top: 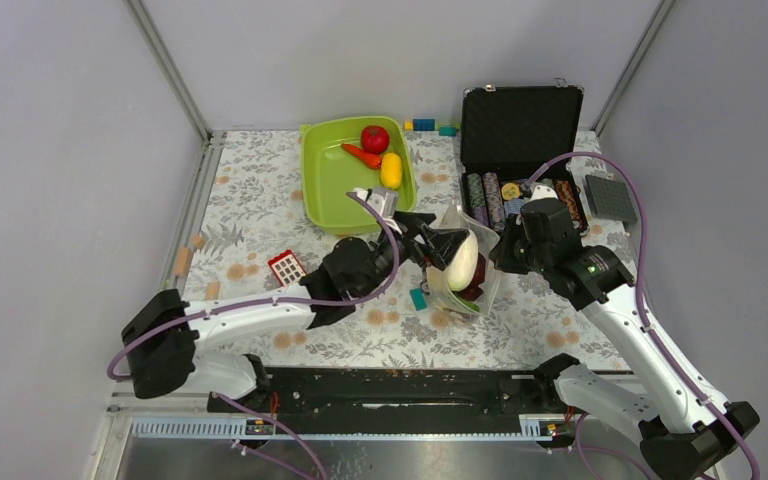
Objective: Place the food in the zip-top bag and seal the zipper
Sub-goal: Pick up the fake fruit from the bin.
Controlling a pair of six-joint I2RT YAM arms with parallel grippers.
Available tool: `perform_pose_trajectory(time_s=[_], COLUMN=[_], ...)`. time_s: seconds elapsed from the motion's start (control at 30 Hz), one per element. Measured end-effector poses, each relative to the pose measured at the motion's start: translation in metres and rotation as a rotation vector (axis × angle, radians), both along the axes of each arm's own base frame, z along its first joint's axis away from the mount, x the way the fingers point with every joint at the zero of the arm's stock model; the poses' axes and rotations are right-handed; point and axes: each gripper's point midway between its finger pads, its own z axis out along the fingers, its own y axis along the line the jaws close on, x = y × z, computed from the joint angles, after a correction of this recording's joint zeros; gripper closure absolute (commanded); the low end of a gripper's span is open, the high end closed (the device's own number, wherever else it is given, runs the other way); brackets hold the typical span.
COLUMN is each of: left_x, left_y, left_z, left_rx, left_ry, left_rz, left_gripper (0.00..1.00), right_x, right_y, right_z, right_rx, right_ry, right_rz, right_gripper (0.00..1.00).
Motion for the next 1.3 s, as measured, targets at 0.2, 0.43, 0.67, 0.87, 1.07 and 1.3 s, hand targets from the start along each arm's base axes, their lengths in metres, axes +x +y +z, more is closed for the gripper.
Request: perform_pose_trajectory(time_s=[0.2,0.43,0.67,0.87,1.07,1.3], left_x=[0.049,0.145,0.236,0.310,0.340,0.340], left_y=[0.040,0.121,0.153,0.136,0.125,0.114], left_z=[-0.008,-0.054,-0.124,-0.175,-0.212,-0.249], left_rx=[0.101,0.214,0.262,0.266,0.241,0.204], left_ry=[0.110,0.330,0.516,0.589,0.659,0.757], left_rz=[0.175,0.400,0.426,0.300,0.231,0.184], left_gripper=[0.01,0.01,0.01,0.04,0.05,0.12], right_x=[0.001,0.002,0.002,0.004,0.005,0.008], right_y=[0.000,0.001,0.001,-0.002,-0.005,-0.006], right_z=[0.000,0.002,0.000,-0.002,-0.003,-0.006], right_rx=[-0.002,-0.006,-0.014,-0.034,-0.048,-0.062], right_ry=[0.003,0.000,0.007,0.005,0.002,0.011], right_rz=[0.001,0.005,0.008,0.000,-0.005,-0.012], right_gripper=[1.00,1.00,1.00,1.00,1.00,1.00])
